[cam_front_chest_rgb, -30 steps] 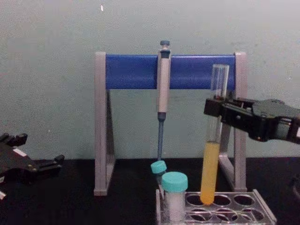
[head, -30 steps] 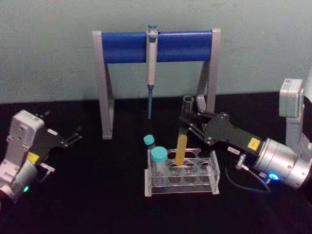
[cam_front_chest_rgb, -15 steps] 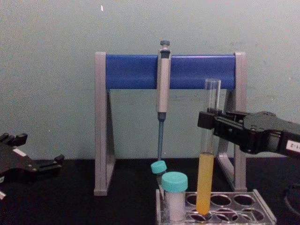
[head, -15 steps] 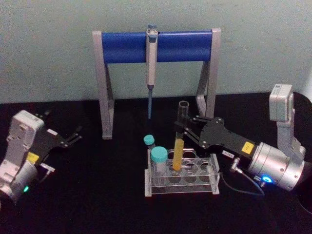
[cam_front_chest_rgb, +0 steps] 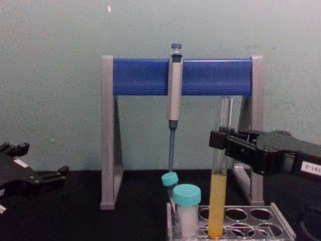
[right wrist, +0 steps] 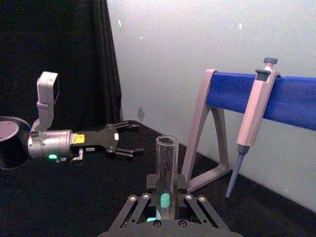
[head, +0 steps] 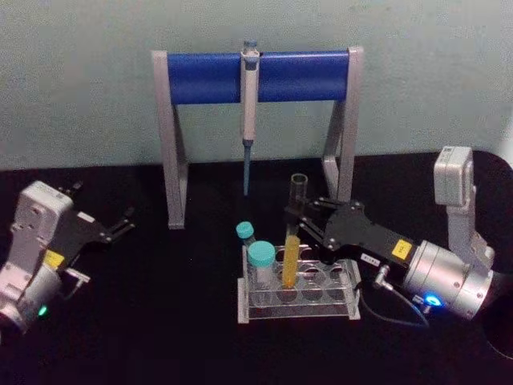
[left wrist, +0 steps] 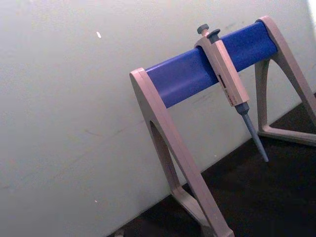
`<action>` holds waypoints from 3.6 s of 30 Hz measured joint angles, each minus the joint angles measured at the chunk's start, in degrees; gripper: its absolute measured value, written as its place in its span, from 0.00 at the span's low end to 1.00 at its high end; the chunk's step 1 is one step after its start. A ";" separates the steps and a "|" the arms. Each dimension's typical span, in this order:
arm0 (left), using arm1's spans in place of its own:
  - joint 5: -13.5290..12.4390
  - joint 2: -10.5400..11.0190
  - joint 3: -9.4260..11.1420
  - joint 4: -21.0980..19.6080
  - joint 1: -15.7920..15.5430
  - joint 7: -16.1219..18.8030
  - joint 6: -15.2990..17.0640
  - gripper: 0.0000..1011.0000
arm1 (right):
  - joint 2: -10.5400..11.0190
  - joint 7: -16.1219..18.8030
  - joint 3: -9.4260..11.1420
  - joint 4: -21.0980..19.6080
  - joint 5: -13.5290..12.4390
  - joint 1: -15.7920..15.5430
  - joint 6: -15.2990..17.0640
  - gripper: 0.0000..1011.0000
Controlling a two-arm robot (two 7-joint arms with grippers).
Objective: Pick up the test tube from the test tube rack, shake it, then place it back into the test tube rack.
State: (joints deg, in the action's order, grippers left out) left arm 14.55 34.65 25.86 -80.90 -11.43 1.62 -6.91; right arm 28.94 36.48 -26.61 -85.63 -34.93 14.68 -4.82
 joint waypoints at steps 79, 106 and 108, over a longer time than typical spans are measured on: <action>0.00 0.00 0.00 0.00 0.00 0.00 0.00 0.99 | -2.18 -1.15 -1.28 4.19 2.45 -0.39 1.26 0.64; 0.00 0.00 0.00 0.00 0.00 0.00 0.00 0.99 | -1.99 -0.95 -0.73 3.18 2.21 -0.51 0.67 0.99; 0.00 0.00 0.00 0.00 0.00 0.00 0.00 0.99 | -1.82 -1.00 -0.14 2.09 2.06 -0.66 -0.10 0.99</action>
State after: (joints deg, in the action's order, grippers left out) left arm 14.55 34.64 25.86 -80.90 -11.43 1.62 -6.91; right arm 27.13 35.48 -26.75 -83.54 -32.87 14.02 -4.91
